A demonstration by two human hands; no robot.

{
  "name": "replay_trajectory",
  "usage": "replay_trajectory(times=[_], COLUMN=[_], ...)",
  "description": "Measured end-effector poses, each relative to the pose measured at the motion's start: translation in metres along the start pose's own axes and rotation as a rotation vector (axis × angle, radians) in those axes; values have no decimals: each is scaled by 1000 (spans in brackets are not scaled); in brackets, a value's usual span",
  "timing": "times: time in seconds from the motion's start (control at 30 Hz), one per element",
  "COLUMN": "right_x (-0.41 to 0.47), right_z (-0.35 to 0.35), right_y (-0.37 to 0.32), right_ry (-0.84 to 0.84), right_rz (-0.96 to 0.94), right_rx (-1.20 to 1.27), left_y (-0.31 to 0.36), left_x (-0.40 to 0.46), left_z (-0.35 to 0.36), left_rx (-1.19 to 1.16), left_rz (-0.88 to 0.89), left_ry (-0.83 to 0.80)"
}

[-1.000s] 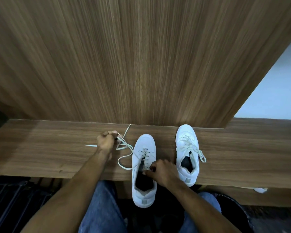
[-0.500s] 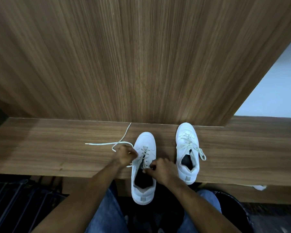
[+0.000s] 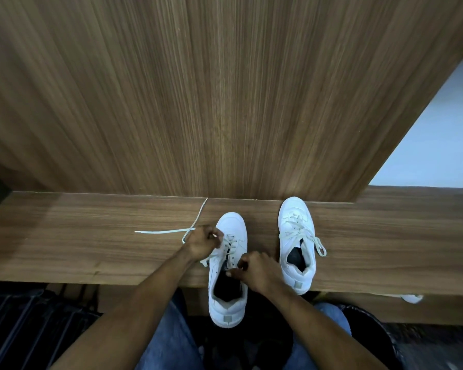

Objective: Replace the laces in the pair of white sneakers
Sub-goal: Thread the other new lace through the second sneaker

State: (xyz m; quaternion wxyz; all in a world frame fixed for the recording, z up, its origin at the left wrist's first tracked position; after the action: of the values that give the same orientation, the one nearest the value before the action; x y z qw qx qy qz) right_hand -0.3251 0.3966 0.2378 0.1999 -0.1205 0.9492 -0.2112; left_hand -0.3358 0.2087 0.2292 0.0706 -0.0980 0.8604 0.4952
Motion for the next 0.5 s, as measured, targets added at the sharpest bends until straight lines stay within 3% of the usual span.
replay_trajectory(times=[0.17,0.33,0.5], right_x=[15,26,30], right_z=[-19,-61,-71], right_y=[-18,-62,-44], right_ry=[86,97,83], right_rz=[-46,-136,138], right_rx=[435,649,983], left_y=[54,110,103], left_x=[0,1,12], left_z=[-26,-47,-68], left_rx=[-201,-231,101], left_rz=[117,302,360], left_ry=[-8,-18,-18])
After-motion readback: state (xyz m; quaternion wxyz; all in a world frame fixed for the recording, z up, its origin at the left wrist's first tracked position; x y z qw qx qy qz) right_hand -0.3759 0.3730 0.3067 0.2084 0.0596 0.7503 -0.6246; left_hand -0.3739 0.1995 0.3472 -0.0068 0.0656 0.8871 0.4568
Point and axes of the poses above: each hand's wrist, its own x-axis towards the middle knuckle, its own z-axis out of the palm, y = z × x, the point moved 2 cm from there along x, towards the middle knuckle, and after that the axes turned 4 degrees about z, right-handed, at the moved point
